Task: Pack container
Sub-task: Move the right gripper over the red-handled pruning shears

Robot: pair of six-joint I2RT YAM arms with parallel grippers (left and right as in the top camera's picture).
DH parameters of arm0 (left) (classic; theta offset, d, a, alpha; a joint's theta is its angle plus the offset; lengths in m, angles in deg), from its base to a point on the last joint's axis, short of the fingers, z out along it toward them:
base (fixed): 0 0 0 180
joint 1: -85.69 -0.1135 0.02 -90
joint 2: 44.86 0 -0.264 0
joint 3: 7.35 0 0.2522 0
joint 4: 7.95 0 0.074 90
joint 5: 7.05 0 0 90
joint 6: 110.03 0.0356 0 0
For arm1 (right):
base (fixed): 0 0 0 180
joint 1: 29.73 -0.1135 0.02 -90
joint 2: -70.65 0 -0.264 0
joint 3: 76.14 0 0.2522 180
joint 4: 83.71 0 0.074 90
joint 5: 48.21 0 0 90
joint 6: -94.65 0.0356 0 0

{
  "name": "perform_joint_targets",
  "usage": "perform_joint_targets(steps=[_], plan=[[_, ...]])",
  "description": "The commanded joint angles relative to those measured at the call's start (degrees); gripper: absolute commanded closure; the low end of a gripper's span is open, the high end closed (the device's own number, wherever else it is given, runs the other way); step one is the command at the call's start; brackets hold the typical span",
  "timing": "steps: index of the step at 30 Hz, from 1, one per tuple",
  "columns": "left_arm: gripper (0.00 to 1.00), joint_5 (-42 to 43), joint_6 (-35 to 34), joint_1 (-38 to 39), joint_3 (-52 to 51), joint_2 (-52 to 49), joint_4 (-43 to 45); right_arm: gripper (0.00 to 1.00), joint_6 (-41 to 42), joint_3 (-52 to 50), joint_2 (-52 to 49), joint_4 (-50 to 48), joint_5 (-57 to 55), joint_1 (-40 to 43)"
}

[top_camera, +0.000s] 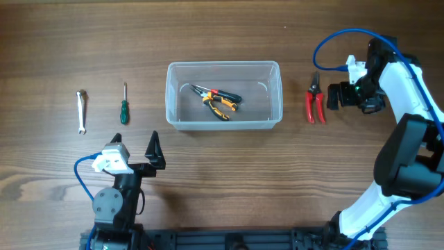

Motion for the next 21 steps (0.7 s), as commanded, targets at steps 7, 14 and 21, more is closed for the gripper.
perform_joint_targets(steps=[7,14,21], plan=[[0.0,0.7,0.5,-0.3,-0.3,0.4,0.2,0.0,-0.9,0.0,-2.0,-1.8,1.6,-0.9],[0.0,0.7,0.5,-0.3,-0.3,0.4,0.2,0.0,-1.1,0.0,-2.6,-4.2,2.7,-3.1],[0.0,0.7,0.5,-0.3,-0.3,0.4,0.2,0.0,-4.1,-0.1,-5.7,-4.2,1.4,-3.2]])
